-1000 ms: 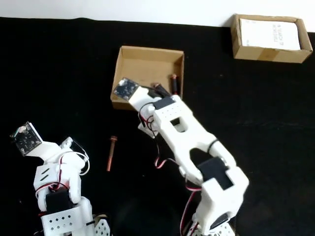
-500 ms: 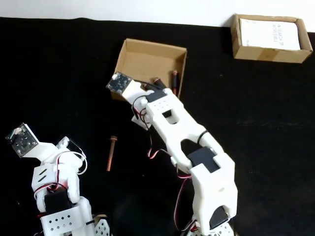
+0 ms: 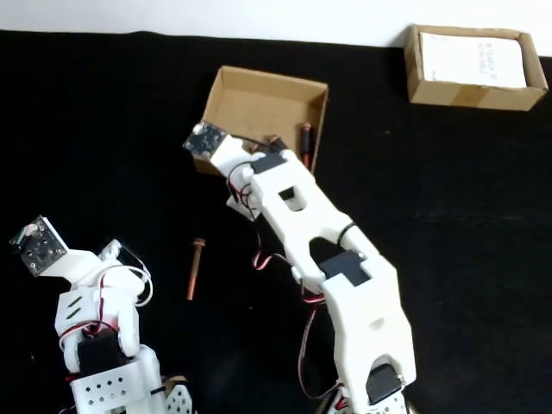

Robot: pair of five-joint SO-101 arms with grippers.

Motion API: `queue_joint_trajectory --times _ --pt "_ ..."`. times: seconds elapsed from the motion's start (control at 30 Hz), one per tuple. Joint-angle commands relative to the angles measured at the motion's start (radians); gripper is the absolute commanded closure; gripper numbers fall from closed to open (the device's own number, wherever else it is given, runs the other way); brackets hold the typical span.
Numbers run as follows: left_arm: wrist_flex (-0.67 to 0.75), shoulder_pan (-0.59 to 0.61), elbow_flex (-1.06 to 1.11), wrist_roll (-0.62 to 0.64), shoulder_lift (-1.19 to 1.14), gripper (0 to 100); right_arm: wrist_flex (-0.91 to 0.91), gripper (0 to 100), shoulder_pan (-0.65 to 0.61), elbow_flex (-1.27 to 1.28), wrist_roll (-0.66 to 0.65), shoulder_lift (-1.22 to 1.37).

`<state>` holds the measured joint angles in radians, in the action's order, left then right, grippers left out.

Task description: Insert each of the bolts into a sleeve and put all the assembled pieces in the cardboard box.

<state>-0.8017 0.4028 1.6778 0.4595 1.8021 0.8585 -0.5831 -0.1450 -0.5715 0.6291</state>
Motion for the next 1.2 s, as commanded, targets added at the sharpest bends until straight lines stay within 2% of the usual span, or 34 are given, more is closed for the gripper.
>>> queue_joint_trajectory --times 0.0,0.2,0.43,0.6,1.0,1.17 --pt "0.023 0.012 0.018 0.003 0.007 99 0.042 98.5 0.019 -0.042 -0.014 -0.059" --pt "0.021 0.012 0.018 0.003 0.007 99 0.133 88.9 0.01 -0.041 -0.014 -0.163" --pt "0.02 0.012 0.018 0.003 0.008 99 0.085 88.9 0.024 -0.042 -0.015 -0.165" --pt "0.02 0.01 0.018 0.003 0.008 99 0.079 88.9 0.024 -0.105 -0.104 -0.162" --pt "0.02 0.01 0.018 0.003 0.008 99 0.079 88.9 0.028 -0.174 -0.106 -0.157" --pt "0.02 0.01 0.018 0.002 0.008 99 0.071 88.9 0.045 -0.186 -0.106 -0.047"
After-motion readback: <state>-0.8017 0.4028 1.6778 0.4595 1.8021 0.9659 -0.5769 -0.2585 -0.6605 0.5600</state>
